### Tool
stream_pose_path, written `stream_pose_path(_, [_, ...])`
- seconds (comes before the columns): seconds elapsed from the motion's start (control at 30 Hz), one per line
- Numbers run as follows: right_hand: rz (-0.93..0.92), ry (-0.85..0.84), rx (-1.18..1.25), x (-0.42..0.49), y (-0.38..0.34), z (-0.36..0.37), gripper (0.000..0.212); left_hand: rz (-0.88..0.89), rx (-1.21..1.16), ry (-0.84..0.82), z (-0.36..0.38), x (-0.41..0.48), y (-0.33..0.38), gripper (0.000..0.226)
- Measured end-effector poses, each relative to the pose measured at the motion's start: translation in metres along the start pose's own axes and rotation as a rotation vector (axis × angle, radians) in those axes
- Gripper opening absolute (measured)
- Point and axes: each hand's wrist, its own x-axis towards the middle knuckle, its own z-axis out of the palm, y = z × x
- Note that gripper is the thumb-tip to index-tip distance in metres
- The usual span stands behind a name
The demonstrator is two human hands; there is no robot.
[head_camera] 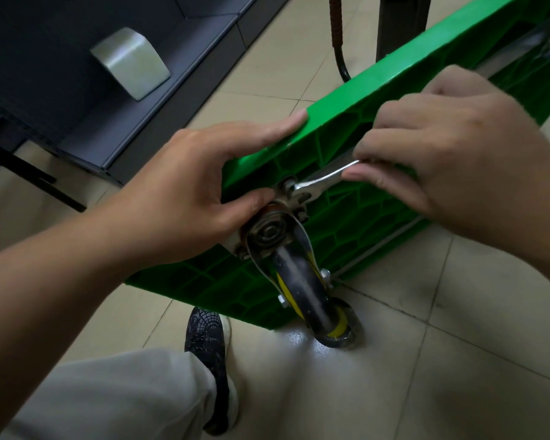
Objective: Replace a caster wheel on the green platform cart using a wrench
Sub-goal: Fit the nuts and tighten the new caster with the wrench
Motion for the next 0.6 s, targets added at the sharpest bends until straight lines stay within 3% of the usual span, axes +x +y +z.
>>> stream_pose_path(0.43, [0.046,0.113,-0.026,0.007,-0.009,0.008,0.040,0.002,0.042,0.011,0.001,0.000,0.002,0.073])
stream_pose_path(0.6, [0.172,0.121,0.102,-0.001,-0.011,0.033,0.038,-0.003,0.036,0.019,0.001,0.000,0.004,0.074])
